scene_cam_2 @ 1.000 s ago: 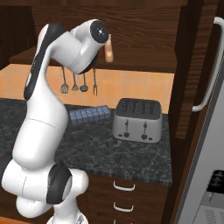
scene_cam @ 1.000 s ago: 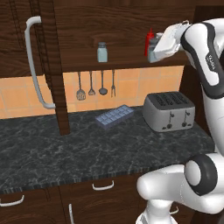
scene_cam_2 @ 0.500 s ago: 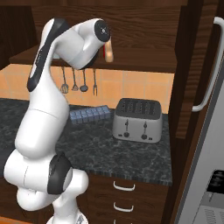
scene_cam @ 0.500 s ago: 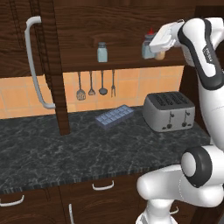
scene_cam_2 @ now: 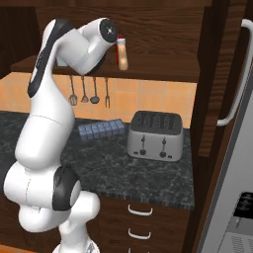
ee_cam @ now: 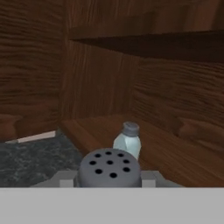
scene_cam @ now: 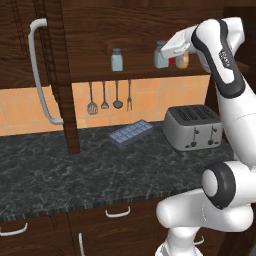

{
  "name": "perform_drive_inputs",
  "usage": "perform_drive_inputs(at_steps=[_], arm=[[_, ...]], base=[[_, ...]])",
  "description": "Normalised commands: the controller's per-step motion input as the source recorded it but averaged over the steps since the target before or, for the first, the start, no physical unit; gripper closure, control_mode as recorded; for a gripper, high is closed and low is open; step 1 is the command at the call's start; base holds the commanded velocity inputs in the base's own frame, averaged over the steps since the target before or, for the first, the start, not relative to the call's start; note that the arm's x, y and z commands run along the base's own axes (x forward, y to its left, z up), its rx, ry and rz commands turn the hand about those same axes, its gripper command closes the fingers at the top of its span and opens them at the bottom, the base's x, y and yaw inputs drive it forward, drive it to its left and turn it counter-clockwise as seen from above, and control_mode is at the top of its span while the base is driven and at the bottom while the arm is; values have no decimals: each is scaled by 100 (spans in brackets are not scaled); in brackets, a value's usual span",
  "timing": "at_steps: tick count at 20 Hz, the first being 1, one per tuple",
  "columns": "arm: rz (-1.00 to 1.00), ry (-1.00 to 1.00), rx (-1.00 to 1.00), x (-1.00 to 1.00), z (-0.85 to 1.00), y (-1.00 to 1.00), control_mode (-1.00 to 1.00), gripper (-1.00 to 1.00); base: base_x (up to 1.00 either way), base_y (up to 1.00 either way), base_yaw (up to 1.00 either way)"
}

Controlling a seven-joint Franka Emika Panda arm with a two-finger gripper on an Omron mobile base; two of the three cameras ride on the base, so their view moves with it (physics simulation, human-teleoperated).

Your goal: Put the shaker and condiment bottle from the counter next to their counterparts in the cabinet.

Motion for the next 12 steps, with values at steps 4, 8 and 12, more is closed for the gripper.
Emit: perform_drive_inputs(at_steps=[4,8,12], arm=[[0,2,5,20,-3,14,-100,100],[0,0,6,24,-13,5,-100,100],[0,-1,2,26,-32,7,-100,100]], base=[[0,0,0],[0,0,0],[0,0,0]])
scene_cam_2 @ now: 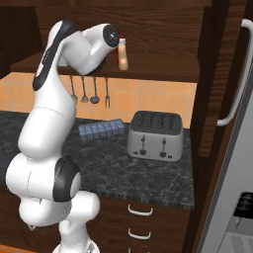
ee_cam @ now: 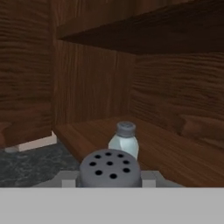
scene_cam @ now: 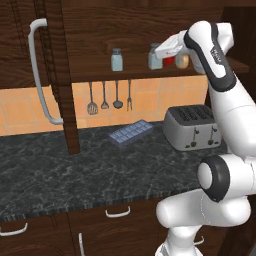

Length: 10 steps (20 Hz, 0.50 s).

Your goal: Put the shaker and condiment bottle from the counter next to their counterparts in the cabinet.

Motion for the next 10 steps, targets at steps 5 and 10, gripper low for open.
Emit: perform_drive_inputs(at_steps=[5,10], arm=[[0,-5,0,23,-27,10,-100,100],[-2,-11,0,12,-13,11,-100,100]], base=[[0,0,0],[0,0,0]])
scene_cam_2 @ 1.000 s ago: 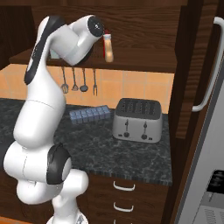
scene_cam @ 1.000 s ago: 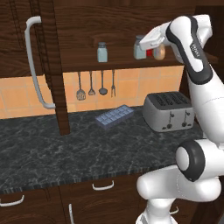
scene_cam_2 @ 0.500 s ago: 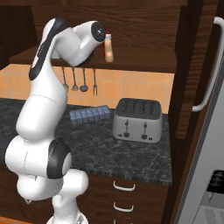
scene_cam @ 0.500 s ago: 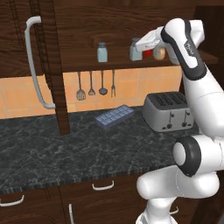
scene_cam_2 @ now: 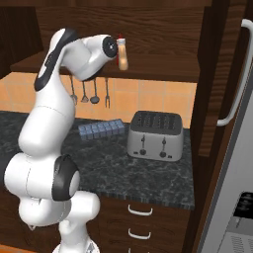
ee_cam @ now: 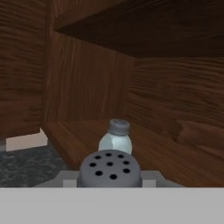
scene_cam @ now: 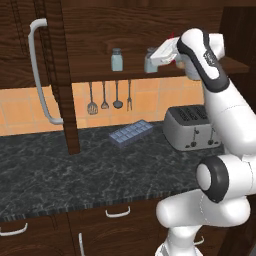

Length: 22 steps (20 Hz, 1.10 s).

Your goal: Put the shaker and condiment bottle from the counter next to their counterparts in the cabinet.

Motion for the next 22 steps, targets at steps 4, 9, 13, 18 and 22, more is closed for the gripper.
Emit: perform_drive_inputs(at_steps=[4,9,13,18,22], arm=[[-3,-3,0,19,-9,15,-100,100],[-2,3,0,32,-2,16,-100,100],[-2,3,1,39,0,7,-100,100],[-1,0,4,44,0,0,-100,100],[-2,0,2,41,-11,0,-100,100]], base=[[0,0,0],[0,0,0],[0,0,0],[0,0,0],[0,0,0]])
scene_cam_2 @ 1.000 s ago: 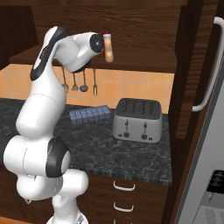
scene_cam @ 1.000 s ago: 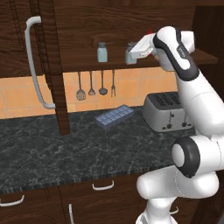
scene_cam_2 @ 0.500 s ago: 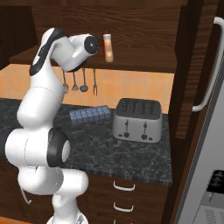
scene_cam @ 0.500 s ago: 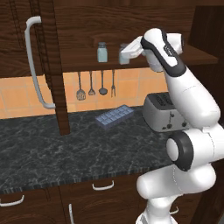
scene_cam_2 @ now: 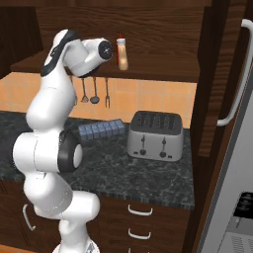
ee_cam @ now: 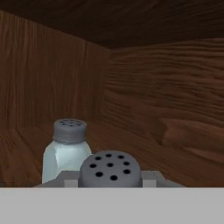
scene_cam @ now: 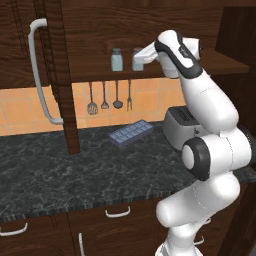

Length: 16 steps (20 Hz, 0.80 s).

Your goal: Put the shaker and condiment bottle from the counter next to their counterparts in the cabinet.

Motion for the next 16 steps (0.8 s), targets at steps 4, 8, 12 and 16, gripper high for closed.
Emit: perform_drive_inputs(at_steps=[4,8,12,16], arm=[[-1,0,3,33,-19,4,-100,100],[-3,0,4,34,-15,4,-100,100],[-2,0,2,36,-18,6,-100,100],[-1,0,0,19,-47,9,-100,100]], base=[[0,0,0],[0,0,0],[0,0,0],[0,0,0]])
